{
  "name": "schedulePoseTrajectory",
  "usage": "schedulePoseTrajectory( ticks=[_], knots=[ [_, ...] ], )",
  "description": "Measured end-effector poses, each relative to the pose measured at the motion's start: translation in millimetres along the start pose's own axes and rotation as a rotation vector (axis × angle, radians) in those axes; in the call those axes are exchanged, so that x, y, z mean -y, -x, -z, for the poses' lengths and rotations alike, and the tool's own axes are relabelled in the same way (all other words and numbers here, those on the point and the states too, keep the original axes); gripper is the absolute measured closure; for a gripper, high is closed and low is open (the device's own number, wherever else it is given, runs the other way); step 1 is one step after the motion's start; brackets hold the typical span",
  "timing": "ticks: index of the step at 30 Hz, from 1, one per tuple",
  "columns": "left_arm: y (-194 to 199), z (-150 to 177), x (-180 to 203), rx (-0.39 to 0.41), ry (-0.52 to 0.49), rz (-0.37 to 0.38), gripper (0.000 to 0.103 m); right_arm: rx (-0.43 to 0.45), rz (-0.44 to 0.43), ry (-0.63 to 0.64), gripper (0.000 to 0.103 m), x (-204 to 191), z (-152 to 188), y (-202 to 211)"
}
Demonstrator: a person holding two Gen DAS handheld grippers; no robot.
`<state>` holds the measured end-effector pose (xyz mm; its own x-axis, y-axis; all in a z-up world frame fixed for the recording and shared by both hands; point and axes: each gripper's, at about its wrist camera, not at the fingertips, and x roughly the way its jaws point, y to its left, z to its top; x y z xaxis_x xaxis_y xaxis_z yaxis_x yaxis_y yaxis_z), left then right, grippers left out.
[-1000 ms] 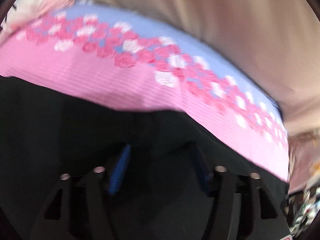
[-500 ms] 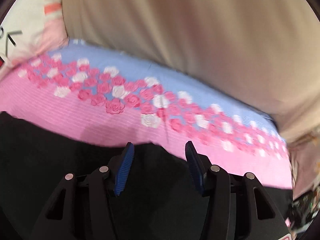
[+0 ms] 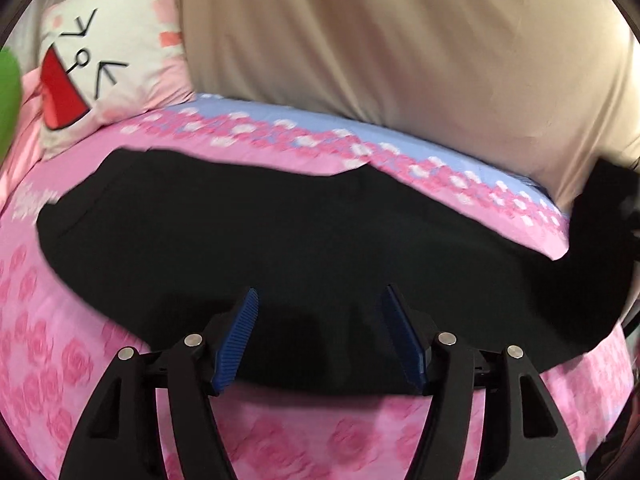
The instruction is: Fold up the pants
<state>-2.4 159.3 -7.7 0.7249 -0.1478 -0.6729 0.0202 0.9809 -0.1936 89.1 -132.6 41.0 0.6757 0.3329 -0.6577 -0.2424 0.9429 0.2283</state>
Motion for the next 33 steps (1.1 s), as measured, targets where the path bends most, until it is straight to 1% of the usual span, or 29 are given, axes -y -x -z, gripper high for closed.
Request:
schedulePoseTrajectory(
  ticks=[1, 2, 3, 4, 5, 8, 9, 11, 13, 14, 15, 16, 17, 19, 20, 21, 22, 23, 24, 27, 28, 29, 31, 32, 33],
  knots=[
    [1, 3, -4, 0.005, 0.01, -0.005, 0.04, -0.049, 0.035, 0.048, 0.034, -14, 10, -17],
    [7, 5, -8, 0.03, 0.024, 0.002, 0.039, -0.083, 0.068, 0.12, 0.034, -31, 26, -31],
    [12, 5, -9, 0.049, 0.023, 0.0, 0.03, -0.07, 0.102, 0.164, 0.034, -40, 39, -32],
    [15, 7, -10, 0.072, 0.024, -0.012, 0.023, -0.055, 0.123, 0.177, 0.034, -43, 46, -27],
    [16, 8, -11, 0.085, 0.032, -0.019, 0.023, -0.028, 0.146, 0.166, 0.034, -40, 54, -16],
    [18, 9, -8, 0.095, 0.016, -0.018, 0.023, 0.013, 0.201, 0.083, 0.034, -15, 64, 14],
    [17, 8, -7, 0.092, 0.014, -0.023, 0.023, 0.005, 0.219, 0.061, 0.034, -6, 67, 19],
    [15, 7, -9, 0.084, 0.022, -0.01, 0.023, 0.0, 0.245, 0.04, 0.034, 3, 70, 26],
    [23, 6, -21, 0.107, 0.079, -0.002, 0.023, -0.002, 0.263, 0.029, 0.033, 12, 72, 27],
    [30, 6, -32, 0.124, 0.125, 0.018, 0.023, 0.003, 0.282, 0.006, 0.032, 18, 73, 29],
    [35, 6, -42, 0.127, 0.163, 0.031, 0.021, 0.011, 0.3, -0.025, 0.03, 28, 74, 34],
    [39, 6, -55, 0.125, 0.2, 0.029, 0.021, 0.019, 0.313, -0.052, 0.028, 36, 76, 39],
    [45, 7, -74, 0.122, 0.237, -0.009, 0.021, 0.033, 0.329, -0.096, 0.027, 50, 77, 45],
    [54, 8, -104, 0.126, 0.275, -0.081, 0.021, 0.046, 0.339, -0.168, 0.024, 75, 81, 55],
    [58, 8, -116, 0.126, 0.291, -0.105, 0.021, 0.052, 0.342, -0.231, 0.021, 91, 84, 58],
    [62, 8, -134, 0.123, 0.323, -0.13, 0.021, 0.052, 0.328, -0.297, 0.02, 106, 87, 59],
    [65, 9, -147, 0.125, 0.353, -0.13, 0.021, 0.048, 0.307, -0.335, 0.02, 114, 88, 57],
    [69, 11, -161, 0.128, 0.397, -0.112, 0.021, 0.039, 0.252, -0.408, 0.02, 129, 92, 53],
    [71, 12, -169, 0.128, 0.424, -0.095, 0.021, 0.035, 0.214, -0.454, 0.02, 138, 96, 50],
    [70, 16, -177, 0.124, 0.461, -0.06, 0.021, 0.005, 0.094, -0.564, 0.02, 158, 104, 30],
    [67, 15, -174, 0.113, 0.458, -0.058, 0.021, 0.005, 0.065, -0.587, 0.019, 160, 106, 24],
    [61, 14, -172, 0.096, 0.459, -0.055, 0.021, 0.022, 0.064, -0.582, 0.015, 158, 105, 24],
    [52, 12, -174, 0.071, 0.477, -0.033, 0.021, 0.011, 0.05, -0.568, 0.015, 153, 102, 20],
    [46, 11, -177, 0.056, 0.5, -0.022, 0.021, 0.007, 0.027, -0.569, 0.015, 150, 100, 16],
    [39, 9, -183, 0.037, 0.552, -0.007, 0.021, 0.001, 0.005, -0.566, 0.015, 146, 99, 12]
  ],
)
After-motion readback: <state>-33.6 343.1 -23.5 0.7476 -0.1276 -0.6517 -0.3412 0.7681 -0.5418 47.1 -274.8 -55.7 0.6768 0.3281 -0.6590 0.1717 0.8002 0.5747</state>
